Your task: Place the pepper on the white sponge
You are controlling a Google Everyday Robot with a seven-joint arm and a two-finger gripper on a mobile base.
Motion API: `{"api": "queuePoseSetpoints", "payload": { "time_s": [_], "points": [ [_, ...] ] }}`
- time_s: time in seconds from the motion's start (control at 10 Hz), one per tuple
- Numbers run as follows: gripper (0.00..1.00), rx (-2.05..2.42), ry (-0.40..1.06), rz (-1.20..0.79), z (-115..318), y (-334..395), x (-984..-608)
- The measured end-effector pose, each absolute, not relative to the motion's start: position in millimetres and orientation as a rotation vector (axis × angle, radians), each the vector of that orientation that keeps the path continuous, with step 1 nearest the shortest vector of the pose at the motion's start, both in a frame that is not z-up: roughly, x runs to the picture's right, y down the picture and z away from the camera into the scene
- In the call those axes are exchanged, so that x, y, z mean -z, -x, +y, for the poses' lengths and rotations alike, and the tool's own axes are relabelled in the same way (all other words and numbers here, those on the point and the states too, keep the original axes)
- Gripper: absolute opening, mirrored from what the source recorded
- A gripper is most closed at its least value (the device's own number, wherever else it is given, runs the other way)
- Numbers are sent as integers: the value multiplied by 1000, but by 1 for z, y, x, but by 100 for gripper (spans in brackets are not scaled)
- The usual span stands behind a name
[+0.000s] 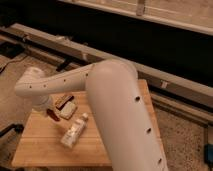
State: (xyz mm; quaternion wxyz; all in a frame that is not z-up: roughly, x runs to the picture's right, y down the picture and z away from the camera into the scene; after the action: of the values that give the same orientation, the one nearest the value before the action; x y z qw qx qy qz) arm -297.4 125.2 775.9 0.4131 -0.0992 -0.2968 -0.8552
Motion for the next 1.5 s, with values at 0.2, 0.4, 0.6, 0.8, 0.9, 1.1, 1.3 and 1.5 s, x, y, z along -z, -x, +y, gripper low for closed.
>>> {"api": "queuePoseSetpoints", "payload": {
  "time_s": [0.2, 0.4, 0.6, 0.8, 0.9, 1.1, 1.3, 1.5],
  "points": [
    [20, 2132, 264, -762, 116, 282, -792],
    [20, 2115, 273, -775, 113, 274, -800],
    [20, 2096, 304, -792, 117, 265, -812],
    [20, 2077, 331, -804, 120, 256, -824],
    [20, 2062, 351, -808, 121, 249, -832],
    [20, 2044, 374, -811, 121, 242, -842],
    [29, 2025, 399, -809, 120, 235, -855],
    [47, 2023, 404, -810, 119, 236, -862]
  ]
}}
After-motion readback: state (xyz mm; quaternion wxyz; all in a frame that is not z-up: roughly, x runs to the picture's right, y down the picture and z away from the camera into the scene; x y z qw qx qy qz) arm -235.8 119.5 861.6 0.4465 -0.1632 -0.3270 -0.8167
